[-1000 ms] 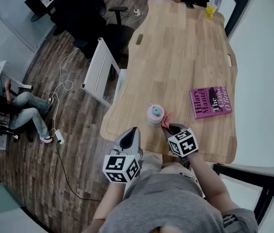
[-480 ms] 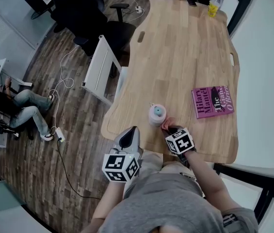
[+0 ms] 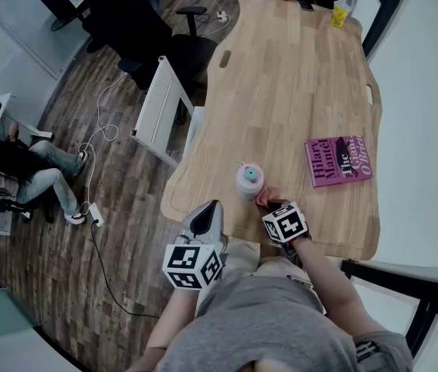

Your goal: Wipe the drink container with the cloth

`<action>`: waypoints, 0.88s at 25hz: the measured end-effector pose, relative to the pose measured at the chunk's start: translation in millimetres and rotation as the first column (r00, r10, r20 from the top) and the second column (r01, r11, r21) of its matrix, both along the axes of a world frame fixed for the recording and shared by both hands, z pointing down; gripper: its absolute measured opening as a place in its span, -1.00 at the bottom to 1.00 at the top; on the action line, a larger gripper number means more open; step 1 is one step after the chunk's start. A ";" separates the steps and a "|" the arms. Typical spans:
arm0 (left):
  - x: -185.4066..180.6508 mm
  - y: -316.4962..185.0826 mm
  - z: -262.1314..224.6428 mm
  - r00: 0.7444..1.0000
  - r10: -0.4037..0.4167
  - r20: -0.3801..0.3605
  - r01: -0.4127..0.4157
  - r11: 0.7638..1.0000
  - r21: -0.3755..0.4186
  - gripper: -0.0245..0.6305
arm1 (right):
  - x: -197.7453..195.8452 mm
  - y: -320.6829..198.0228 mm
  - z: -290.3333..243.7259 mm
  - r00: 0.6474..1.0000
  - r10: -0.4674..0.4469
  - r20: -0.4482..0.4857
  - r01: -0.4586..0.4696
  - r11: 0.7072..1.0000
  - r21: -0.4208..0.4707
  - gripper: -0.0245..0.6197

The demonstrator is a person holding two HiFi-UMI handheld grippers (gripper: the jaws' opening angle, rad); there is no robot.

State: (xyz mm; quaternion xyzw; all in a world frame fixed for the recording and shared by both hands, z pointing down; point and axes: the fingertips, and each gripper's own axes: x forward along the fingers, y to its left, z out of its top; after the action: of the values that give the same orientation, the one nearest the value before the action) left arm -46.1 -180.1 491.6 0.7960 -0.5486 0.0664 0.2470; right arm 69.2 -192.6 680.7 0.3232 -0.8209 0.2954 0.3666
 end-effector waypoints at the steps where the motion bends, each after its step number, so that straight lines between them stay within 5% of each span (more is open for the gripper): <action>1: 0.7 1.8 -1.1 1.000 0.000 0.001 0.000 1.000 0.003 -0.92 | 1.0 1.2 -1.0 1.000 0.004 0.003 -0.004 1.000 0.000 -0.85; 22: 16.4 46.8 -18.7 1.000 -0.021 0.006 0.021 0.999 0.031 -0.92 | 36.1 50.3 -118.2 0.974 0.122 0.189 -0.162 0.964 0.211 -0.85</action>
State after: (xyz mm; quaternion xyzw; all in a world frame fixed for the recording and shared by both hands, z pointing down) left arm -29.7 -133.2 472.9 0.7937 -0.5588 0.0578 0.2335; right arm 105.2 -142.2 562.5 0.3938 -0.8527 0.2530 0.2320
